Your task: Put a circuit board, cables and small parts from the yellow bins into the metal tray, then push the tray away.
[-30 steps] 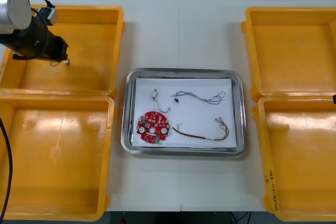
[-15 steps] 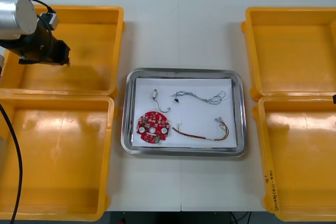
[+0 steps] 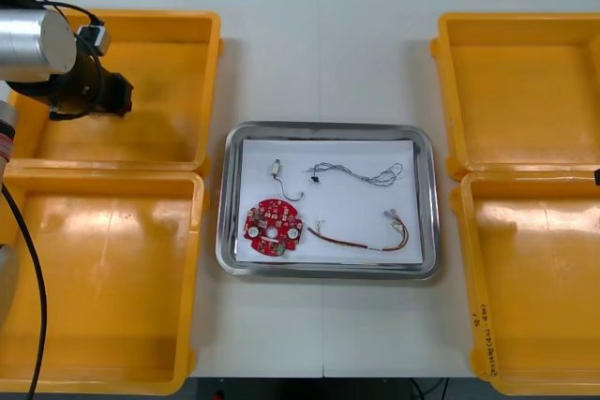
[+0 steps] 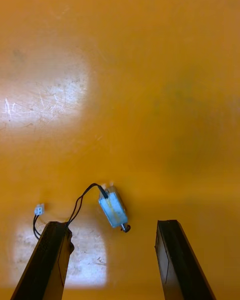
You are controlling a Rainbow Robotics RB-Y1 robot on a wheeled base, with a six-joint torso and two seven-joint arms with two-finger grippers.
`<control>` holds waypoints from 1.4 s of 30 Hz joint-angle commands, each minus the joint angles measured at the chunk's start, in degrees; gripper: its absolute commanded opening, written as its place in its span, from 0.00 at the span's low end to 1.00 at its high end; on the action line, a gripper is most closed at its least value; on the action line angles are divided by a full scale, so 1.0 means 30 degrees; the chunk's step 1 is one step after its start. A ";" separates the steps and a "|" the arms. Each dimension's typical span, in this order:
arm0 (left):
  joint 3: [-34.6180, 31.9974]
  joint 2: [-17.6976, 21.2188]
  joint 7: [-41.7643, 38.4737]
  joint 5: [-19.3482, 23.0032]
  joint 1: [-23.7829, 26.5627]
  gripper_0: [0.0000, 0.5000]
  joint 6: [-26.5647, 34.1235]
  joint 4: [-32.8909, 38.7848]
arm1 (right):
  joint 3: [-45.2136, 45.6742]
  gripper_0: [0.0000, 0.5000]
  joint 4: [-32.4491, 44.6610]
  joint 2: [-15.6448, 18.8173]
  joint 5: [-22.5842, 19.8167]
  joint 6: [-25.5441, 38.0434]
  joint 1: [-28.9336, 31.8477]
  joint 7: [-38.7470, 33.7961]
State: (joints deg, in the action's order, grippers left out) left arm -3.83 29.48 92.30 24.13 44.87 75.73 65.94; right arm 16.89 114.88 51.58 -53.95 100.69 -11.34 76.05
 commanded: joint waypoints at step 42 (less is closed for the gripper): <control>-0.0187 -0.0306 -0.2116 0.1273 0.0835 0.00 -0.2480 -0.1735 | 0.0638 1.00 0.0526 0.0766 -0.0121 -0.0107 0.0205 0.0636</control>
State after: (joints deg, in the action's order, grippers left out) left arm -3.83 29.28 92.29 27.19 44.89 68.87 60.55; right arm 16.89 114.88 51.58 -53.95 100.69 -11.34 76.05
